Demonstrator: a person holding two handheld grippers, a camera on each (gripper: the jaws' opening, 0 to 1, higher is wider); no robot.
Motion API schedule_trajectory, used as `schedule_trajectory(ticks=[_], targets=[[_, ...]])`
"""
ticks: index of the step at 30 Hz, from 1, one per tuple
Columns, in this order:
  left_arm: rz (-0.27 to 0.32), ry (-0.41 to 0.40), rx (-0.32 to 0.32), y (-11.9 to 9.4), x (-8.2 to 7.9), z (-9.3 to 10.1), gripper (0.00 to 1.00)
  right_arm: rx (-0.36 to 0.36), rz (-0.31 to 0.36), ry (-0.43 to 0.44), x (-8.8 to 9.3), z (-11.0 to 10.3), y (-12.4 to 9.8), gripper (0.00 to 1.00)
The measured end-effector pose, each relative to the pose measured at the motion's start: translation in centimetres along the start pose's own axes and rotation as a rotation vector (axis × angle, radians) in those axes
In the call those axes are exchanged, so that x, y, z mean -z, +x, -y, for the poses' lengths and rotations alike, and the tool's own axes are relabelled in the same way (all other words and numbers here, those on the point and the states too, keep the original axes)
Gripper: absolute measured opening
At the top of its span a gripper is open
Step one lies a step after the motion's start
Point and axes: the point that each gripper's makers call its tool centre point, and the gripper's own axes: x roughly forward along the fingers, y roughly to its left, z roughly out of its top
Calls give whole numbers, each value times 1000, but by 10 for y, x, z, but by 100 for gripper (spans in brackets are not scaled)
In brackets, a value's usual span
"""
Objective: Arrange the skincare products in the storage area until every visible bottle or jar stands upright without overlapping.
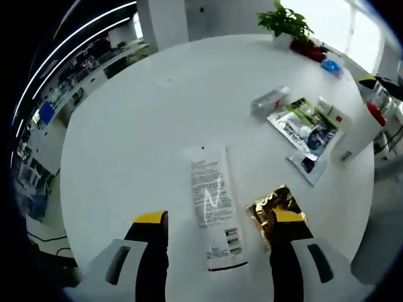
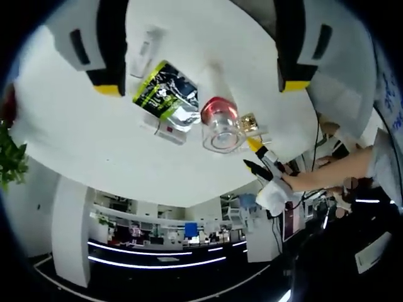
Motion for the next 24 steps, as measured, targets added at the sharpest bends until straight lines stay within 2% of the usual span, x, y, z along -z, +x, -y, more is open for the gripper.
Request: schedule_trajectory(ticks=[2, 5, 9, 24], targets=[[-19, -9, 4, 3, 2, -1, 54, 0, -3, 2, 1, 0, 0, 100], [-28, -18, 2, 7, 3, -3, 52, 4, -14, 5, 4, 2, -1, 100], [-35, -29, 3, 10, 2, -5, 43, 6, -15, 12, 6, 3, -1, 100], [-97, -36, 32, 27, 3, -4, 35, 13, -35, 24, 14, 7, -1, 100]])
